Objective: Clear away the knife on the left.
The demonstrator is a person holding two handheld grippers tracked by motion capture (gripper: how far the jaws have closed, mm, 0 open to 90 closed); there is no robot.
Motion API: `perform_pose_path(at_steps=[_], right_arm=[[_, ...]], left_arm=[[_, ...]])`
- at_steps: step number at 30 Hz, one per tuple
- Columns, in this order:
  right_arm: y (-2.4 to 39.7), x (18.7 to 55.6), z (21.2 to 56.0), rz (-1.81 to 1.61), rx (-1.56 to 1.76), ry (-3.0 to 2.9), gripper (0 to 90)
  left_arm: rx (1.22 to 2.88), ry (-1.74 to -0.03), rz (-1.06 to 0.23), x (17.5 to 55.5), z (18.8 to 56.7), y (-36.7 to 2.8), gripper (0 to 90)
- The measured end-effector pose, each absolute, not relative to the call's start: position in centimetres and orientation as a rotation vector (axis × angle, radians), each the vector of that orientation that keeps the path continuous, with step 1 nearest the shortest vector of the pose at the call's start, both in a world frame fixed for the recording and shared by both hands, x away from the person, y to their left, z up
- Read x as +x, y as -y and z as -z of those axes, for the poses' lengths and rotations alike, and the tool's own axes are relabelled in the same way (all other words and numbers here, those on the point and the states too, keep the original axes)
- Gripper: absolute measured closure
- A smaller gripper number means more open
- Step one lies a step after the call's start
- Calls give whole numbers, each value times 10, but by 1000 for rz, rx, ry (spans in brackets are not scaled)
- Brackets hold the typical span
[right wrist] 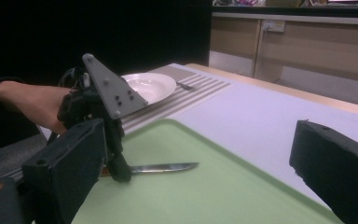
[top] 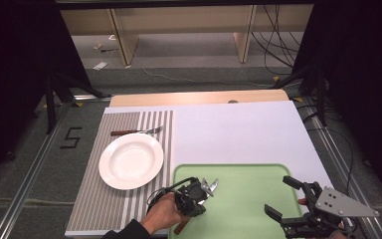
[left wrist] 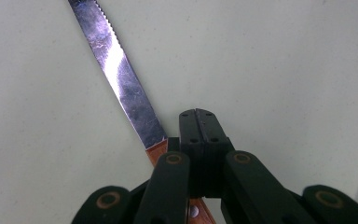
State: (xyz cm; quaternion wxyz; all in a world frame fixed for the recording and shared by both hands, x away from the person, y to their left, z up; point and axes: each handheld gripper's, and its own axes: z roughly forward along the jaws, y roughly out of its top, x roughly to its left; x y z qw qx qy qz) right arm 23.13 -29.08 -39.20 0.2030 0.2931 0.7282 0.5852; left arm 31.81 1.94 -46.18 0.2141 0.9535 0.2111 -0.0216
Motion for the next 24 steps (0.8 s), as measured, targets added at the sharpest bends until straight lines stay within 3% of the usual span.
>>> perform_pose_path(at_steps=[24], right_arm=[[291, 232, 392, -1632, 819, -2035, 49]], left_arm=[[2648, -686, 40, 326, 461, -43, 898]])
